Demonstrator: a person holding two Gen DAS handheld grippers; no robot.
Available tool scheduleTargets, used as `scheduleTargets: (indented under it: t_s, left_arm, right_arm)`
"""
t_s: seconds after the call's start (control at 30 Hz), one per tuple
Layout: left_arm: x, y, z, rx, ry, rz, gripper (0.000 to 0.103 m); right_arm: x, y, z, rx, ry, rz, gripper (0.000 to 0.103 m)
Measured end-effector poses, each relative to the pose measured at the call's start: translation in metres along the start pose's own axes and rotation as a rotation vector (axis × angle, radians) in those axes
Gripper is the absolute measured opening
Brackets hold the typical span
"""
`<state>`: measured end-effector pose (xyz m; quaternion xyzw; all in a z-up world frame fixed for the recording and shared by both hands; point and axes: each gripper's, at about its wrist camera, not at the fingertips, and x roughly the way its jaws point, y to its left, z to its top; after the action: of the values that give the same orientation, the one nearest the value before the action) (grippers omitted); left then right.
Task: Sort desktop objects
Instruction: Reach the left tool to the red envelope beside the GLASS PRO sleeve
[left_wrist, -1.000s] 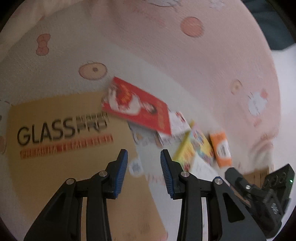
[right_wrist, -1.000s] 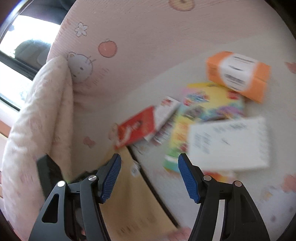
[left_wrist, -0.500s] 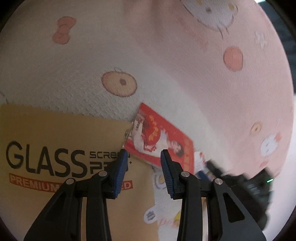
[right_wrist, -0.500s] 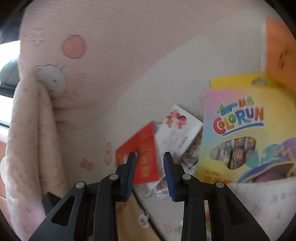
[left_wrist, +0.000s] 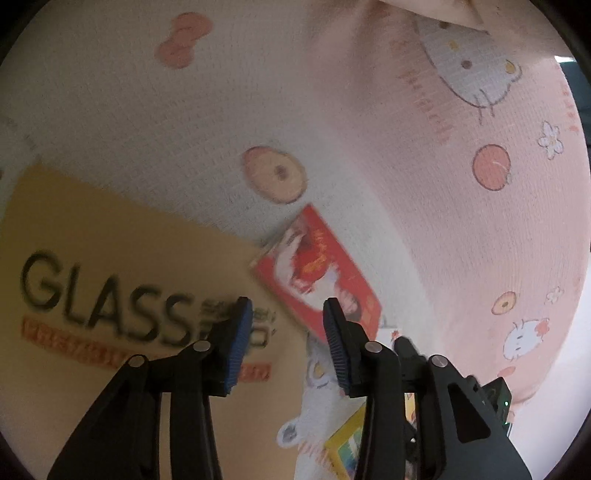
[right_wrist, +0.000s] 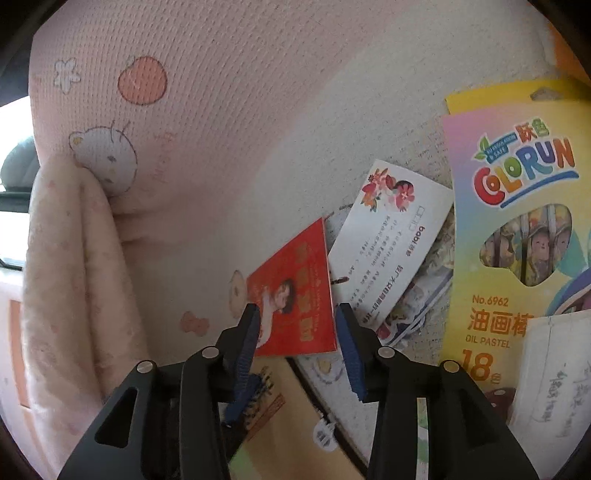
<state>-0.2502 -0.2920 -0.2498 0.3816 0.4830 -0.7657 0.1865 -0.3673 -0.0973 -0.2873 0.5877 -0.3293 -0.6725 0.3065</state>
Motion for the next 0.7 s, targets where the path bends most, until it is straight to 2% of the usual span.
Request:
scheduleTargets:
  t_s: [0.1,0.2,0.33,0.4,0.43,0.47,0.5,0.57,0.63,0.67,0.7]
  left_arm:
    - [0.009,-0.008,0.003,0.031,-0.02,0.004,0.05]
    - [0.013,-0.009,0.0,-0.005,-0.058,0.001,0.05]
    - [0.015,-0.009,-0.004,-0.044,-0.092,0.011,0.05]
    - [0.014,-0.011,-0.004,-0.031,-0.092,0.022,0.049]
    - [0.014,-0.011,-0.004,-0.028,-0.093,0.021,0.049]
    - [0.015,-0.011,-0.003,-0.023,-0.091,0.019,0.049]
    - [0.016,-0.011,-0.003,-0.018,-0.09,0.017,0.049]
    - [0.018,-0.011,0.0,-0.005,-0.078,0.012,0.049]
    - [0.018,-0.01,0.002,0.003,-0.071,0.012,0.048]
    - [0.018,-0.009,0.003,0.007,-0.069,0.015,0.045]
    - [0.017,-0.008,0.003,0.006,-0.066,0.021,0.035]
  right_arm:
    - [0.0,0.0,0.0,0.035,-0.025,-0.005,0.04]
    - [0.002,0.0,0.003,0.058,-0.038,0.002,0.04]
    - [0.005,0.005,0.002,0.013,-0.024,-0.041,0.039]
    - [0.01,0.008,0.002,-0.02,0.0,-0.066,0.038]
    - [0.018,0.004,0.003,0.018,0.03,-0.046,0.035]
    - [0.025,-0.001,0.004,0.054,0.059,-0.026,0.028]
    - [0.027,-0.006,0.003,0.079,0.059,-0.015,0.01]
    - [0.031,-0.015,0.002,0.125,0.061,0.009,0.006]
    - [0.032,-0.015,0.0,0.109,0.061,0.037,0.003]
    - [0.03,-0.012,-0.002,0.085,0.057,0.039,0.002]
    - [0.027,-0.008,-0.003,0.053,0.05,0.049,0.001]
